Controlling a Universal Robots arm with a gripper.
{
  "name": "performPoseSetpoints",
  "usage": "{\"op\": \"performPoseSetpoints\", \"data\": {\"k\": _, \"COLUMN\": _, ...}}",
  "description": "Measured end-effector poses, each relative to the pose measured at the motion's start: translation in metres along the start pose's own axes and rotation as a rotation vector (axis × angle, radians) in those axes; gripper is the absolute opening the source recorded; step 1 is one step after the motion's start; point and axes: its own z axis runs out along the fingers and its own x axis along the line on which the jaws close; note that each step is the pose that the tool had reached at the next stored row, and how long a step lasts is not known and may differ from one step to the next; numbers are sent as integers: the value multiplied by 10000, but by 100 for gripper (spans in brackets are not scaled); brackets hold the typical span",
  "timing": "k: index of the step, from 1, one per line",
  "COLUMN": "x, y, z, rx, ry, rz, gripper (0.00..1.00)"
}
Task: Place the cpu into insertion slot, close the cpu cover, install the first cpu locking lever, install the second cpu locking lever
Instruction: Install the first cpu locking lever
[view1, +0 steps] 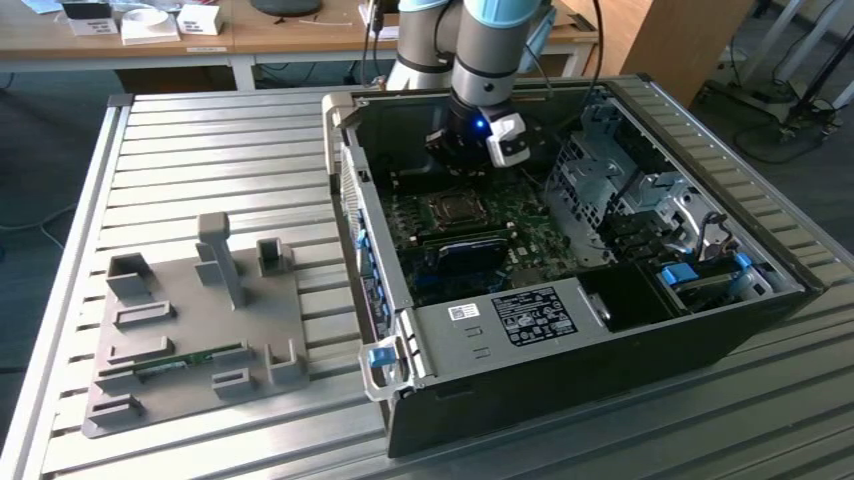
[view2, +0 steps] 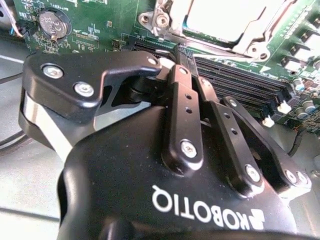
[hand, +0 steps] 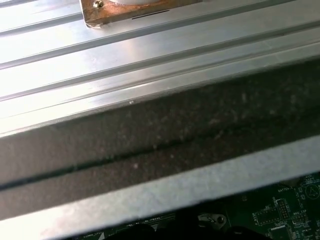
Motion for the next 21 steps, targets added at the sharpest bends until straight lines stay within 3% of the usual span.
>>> {"op": "performPoseSetpoints", "data": {"k": 21, "x": 11, "y": 44, "z": 27, "rx": -11, "ry": -3, "rz": 16, "gripper": 11}}
